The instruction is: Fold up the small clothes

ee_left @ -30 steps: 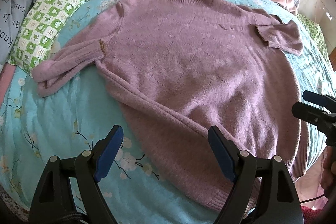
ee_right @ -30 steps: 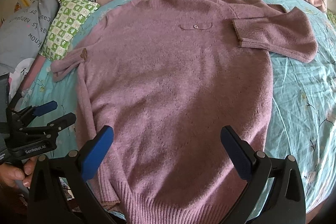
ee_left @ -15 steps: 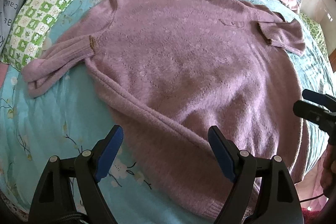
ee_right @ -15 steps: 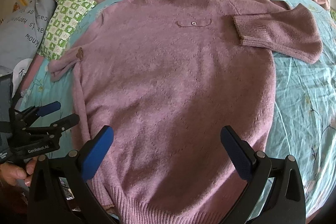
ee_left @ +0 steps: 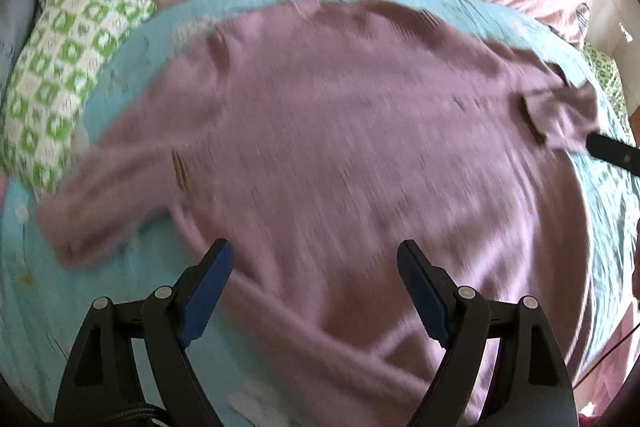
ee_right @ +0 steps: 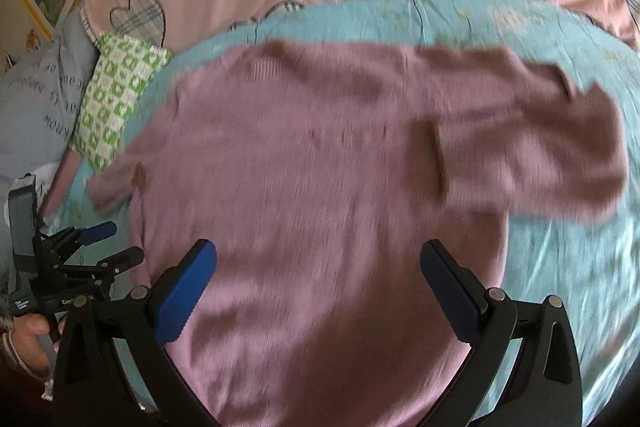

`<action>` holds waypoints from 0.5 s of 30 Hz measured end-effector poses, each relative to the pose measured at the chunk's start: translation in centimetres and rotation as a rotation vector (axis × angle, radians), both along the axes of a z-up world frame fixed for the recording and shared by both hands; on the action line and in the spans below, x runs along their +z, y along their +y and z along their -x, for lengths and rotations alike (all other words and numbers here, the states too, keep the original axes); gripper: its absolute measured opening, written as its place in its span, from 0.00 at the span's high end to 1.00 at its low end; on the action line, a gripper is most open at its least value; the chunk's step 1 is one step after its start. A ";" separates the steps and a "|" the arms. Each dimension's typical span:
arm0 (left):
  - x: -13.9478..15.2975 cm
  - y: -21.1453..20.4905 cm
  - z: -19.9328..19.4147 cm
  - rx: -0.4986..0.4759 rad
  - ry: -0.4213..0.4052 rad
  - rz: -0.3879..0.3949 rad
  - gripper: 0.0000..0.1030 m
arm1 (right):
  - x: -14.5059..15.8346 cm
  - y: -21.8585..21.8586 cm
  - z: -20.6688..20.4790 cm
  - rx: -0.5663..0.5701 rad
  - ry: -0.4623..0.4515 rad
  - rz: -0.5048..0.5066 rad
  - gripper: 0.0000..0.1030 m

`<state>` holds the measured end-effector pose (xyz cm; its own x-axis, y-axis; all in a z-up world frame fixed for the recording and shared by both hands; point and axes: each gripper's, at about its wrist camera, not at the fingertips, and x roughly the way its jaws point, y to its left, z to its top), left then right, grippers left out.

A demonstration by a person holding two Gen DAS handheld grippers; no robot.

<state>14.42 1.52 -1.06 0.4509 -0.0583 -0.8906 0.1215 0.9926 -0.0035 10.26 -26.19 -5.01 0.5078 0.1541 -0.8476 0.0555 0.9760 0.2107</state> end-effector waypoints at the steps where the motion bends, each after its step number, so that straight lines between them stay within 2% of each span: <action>1: 0.2 0.3 -1.1 0.002 -0.002 -0.003 0.18 | 0.3 -0.4 -1.1 0.006 -0.007 -0.005 0.01; 7: 1.7 2.4 -8.7 -0.008 -0.019 -0.008 0.18 | 1.6 -2.4 -8.4 0.054 -0.057 0.007 0.03; 12: 2.1 3.5 -15.3 -0.052 -0.049 -0.047 0.18 | 0.7 -4.1 -14.7 0.130 -0.061 0.033 0.04; 15: 1.2 4.4 -19.3 -0.070 -0.014 -0.029 0.18 | -0.7 -5.2 -18.1 0.163 -0.030 0.051 0.05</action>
<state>33.68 5.90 0.11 0.4593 -0.0644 -0.8859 0.1909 0.9812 0.0276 28.39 -31.43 -5.70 0.5044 0.1942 -0.8414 -0.1103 0.9809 0.1603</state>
